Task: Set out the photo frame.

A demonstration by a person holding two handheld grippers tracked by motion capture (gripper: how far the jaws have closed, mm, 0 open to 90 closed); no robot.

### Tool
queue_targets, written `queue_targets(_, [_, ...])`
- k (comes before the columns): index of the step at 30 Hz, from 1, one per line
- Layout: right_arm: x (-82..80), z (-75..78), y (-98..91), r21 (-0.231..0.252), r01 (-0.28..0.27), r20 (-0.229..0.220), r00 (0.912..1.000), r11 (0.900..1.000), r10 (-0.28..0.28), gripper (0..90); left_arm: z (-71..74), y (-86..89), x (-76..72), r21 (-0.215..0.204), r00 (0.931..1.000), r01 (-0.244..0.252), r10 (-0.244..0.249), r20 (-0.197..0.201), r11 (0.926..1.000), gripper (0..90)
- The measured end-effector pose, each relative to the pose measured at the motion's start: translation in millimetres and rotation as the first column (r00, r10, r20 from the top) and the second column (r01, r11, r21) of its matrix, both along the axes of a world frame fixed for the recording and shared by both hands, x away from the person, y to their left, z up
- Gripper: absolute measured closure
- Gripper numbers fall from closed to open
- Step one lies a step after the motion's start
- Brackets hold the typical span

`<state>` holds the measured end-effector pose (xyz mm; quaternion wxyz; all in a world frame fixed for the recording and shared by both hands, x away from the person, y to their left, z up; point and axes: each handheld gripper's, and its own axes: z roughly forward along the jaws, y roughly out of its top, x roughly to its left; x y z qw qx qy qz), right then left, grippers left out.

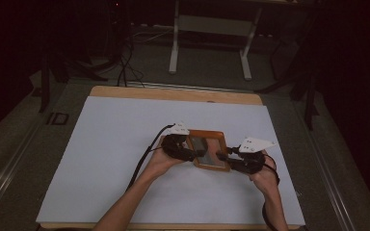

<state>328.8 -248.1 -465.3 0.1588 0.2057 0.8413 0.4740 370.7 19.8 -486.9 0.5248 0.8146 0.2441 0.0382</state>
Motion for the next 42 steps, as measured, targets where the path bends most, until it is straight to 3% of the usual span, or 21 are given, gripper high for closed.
queue_targets(11, [4.1,-3.3,-5.6,0.0,0.05,-0.034,0.9982,0.9988,-0.05,62.6,2.5,-1.5,-0.7,-0.015,0.9998,-0.001,0.001,-0.019,0.9999,43.2])
queue_targets(15, [5.0,-4.2,-6.5,-0.003,0.061,-0.045,0.9971,0.9981,-0.061,60.6,4.2,-2.8,-3.4,0.0,1.0,-0.003,0.003,-0.005,1.0,46.5])
queue_targets(25, [6.3,-5.1,-4.9,-0.008,0.064,-0.068,0.9957,0.9979,-0.064,59.6,8.8,-3.2,-7.4,0.033,0.9997,-0.02,0.019,0.014,0.9993,46.8])
queue_targets(36, [5.7,-3.5,4.4,0.007,0.048,-0.068,0.9966,0.9988,-0.047,59.3,13.0,8.7,-14.4,0.012,0.9989,-0.046,0.045,0.014,0.9989,47.0])
queue_targets(42, [4.6,-2.8,14.1,0.0,0.037,-0.073,0.9967,0.9993,-0.037,59.2,14.4,17.9,-17.8,0.022,0.9984,-0.057,0.057,-0.001,0.9982,47.0])
